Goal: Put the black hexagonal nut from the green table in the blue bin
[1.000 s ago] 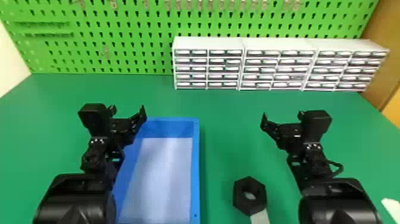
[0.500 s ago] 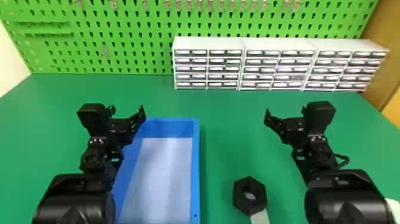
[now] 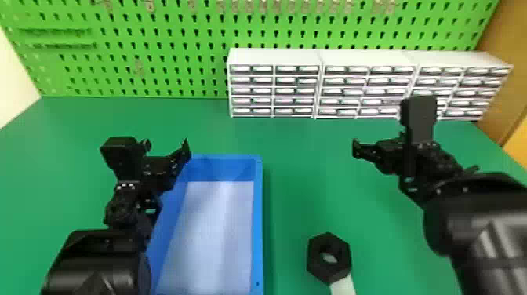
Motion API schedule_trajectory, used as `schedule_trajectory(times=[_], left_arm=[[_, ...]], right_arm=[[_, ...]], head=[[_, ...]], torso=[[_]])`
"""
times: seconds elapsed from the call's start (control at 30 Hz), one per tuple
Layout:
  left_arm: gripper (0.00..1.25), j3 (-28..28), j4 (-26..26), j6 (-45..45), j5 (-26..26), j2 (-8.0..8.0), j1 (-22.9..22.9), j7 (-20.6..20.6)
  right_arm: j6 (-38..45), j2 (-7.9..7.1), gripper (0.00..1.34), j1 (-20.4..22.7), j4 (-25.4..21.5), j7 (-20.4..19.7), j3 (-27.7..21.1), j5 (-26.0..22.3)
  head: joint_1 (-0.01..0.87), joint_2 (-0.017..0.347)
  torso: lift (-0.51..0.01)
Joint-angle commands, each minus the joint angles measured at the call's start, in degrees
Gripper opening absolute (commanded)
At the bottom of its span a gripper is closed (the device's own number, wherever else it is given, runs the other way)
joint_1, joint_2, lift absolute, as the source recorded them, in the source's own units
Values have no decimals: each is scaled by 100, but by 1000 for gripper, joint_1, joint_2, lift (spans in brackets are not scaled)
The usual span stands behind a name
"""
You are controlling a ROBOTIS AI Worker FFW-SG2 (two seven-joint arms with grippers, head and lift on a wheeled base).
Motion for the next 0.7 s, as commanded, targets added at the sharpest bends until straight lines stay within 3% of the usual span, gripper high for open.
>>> schedule_trajectory(times=[0.0, 0.27, 0.67], left_arm=[[888, 2, 6, 0, -2, 0, 0, 2], [888, 11, 6, 0, 7, 0, 9, 2], [888, 20, 6, 0, -2, 17, 18, 2]], right_arm=[[1387, -56, 1230, -262, -358, 86, 146, 179], [2301, -293, 1229, -508, -498, 376, 498, 135], [3399, -794, 1227, -877, -613, 886, 1183, -58]], head=[[686, 51], [686, 51], [686, 51]], torso=[[-96], [-96], [-96]])
